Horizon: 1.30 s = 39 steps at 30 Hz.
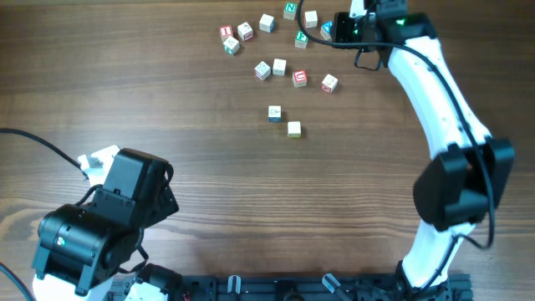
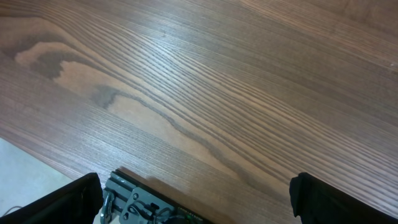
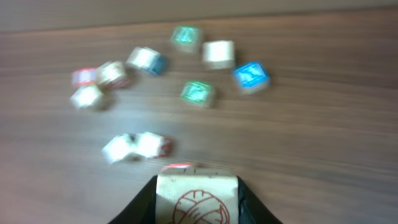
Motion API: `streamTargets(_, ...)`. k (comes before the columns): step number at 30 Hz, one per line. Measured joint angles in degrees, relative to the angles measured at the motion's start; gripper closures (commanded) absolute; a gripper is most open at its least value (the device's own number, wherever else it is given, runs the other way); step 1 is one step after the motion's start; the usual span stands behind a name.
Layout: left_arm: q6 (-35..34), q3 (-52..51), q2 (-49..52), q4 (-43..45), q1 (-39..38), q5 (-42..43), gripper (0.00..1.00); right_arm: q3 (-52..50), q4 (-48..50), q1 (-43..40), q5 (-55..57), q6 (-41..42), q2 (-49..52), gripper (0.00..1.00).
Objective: Form a circle
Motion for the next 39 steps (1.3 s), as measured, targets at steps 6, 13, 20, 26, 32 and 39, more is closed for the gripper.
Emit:
streamTargets(6, 0.00, 0.00, 0.00, 0.00, 0.00, 0.00, 0.00, -0.83, -12.20, 8.83, -7.17, -2.80, -0.63, 0.78)
streamTargets(13, 0.00, 0.00, 0.00, -0.04, 0.00, 0.00, 0.00, -10.01, -6.75, 23.63, -6.12, -4.28, -0.59, 0.77)
streamTargets(20, 0.00, 0.00, 0.00, -0.02, 0.00, 0.00, 0.00, -24.17, 7.96, 25.88, -2.93, -3.98, -0.42, 0.77)
streamTargets(26, 0.00, 0.00, 0.00, -0.02, 0.00, -0.02, 0.00, -30.95, 18.05, 25.88, 2.89, -3.98, -0.42, 0.72)
streamTargets(32, 0.00, 0.00, 0.00, 0.00, 0.00, 0.00, 0.00, -31.71, 19.65, 25.88, 7.21, -3.39, -0.07, 0.71)
streamTargets(39, 0.00, 0.00, 0.00, 0.00, 0.00, 0.00, 0.00, -31.71, 19.91, 25.88, 7.76, -0.11, 1.66, 0.67)
